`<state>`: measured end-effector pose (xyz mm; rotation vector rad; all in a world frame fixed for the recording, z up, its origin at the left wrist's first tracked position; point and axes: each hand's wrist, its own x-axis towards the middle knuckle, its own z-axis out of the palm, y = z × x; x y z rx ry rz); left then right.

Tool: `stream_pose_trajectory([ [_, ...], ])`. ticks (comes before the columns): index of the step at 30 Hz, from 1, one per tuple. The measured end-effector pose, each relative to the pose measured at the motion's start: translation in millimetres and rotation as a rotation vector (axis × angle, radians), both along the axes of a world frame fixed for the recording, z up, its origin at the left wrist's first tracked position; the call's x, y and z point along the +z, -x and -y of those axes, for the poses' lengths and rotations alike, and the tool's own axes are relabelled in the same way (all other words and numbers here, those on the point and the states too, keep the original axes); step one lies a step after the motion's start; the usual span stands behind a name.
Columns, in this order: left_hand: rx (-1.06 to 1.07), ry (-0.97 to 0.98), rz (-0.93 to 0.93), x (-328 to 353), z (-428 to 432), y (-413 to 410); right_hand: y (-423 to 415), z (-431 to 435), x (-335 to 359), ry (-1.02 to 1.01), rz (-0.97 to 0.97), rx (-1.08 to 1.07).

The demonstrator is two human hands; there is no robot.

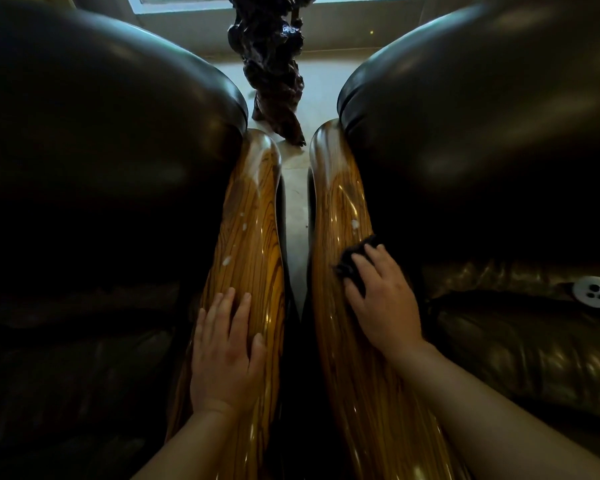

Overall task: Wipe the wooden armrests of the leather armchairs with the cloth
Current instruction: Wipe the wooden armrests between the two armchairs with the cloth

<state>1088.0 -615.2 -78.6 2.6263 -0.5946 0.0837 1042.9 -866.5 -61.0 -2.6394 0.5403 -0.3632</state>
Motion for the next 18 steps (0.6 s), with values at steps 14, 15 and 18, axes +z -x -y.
stream_pose_trajectory([
  [14, 0.011, 0.010, 0.005, -0.7, 0.4, -0.9, -34.5, -9.9, 9.3, -0.026, -0.028, -0.086],
  [15, 0.012, 0.011, 0.003, -0.3, 0.6, -0.8, -39.4, -12.5, 10.5, -0.010, -0.034, -0.075],
  [18, 0.009, 0.000, 0.000, -0.1, 0.3, -0.8, -22.4, -18.1, 7.7, 0.049, -0.037, 0.017],
])
